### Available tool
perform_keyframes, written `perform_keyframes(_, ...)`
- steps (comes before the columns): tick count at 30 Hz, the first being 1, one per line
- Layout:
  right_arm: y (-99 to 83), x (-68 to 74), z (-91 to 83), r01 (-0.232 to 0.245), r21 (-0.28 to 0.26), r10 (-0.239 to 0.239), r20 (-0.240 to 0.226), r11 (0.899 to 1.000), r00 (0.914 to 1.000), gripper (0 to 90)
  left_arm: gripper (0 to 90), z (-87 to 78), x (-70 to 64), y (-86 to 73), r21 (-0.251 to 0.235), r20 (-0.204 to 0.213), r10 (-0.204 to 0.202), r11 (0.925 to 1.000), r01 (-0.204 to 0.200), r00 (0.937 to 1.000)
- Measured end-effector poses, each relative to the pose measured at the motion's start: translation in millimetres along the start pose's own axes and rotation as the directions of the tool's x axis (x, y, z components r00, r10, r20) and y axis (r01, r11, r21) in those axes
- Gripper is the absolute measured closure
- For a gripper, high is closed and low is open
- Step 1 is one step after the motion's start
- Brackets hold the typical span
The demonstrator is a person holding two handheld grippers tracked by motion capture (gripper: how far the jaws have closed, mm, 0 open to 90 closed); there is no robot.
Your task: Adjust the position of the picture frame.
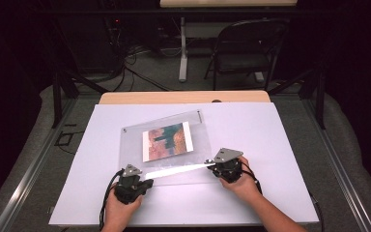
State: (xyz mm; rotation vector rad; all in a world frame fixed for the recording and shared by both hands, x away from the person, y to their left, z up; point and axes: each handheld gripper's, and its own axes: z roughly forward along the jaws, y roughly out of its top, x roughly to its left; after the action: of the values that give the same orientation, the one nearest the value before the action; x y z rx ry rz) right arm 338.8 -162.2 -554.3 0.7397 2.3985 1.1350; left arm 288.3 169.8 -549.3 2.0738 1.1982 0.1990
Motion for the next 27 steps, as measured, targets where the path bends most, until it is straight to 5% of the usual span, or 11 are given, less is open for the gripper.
perform_keyframes(14, -9.8, 29.9, -23.6, -0.040, 0.032, 0.040, -0.017, 0.999, 0.9990, 85.4, 90.0, 17.3, 13.6, 29.6, -0.019, -0.002, -0.021, 0.9996, 0.021, 0.9998)
perform_keyframes(27, 4.2, 78.5, -14.7, -0.073, 0.028, 0.074, -0.058, 0.997, 0.9956, 85.4, 90.0, 28.0, 39.2, 48.4, -0.058, -0.047, -0.080, 0.9954, 0.077, 0.9957)
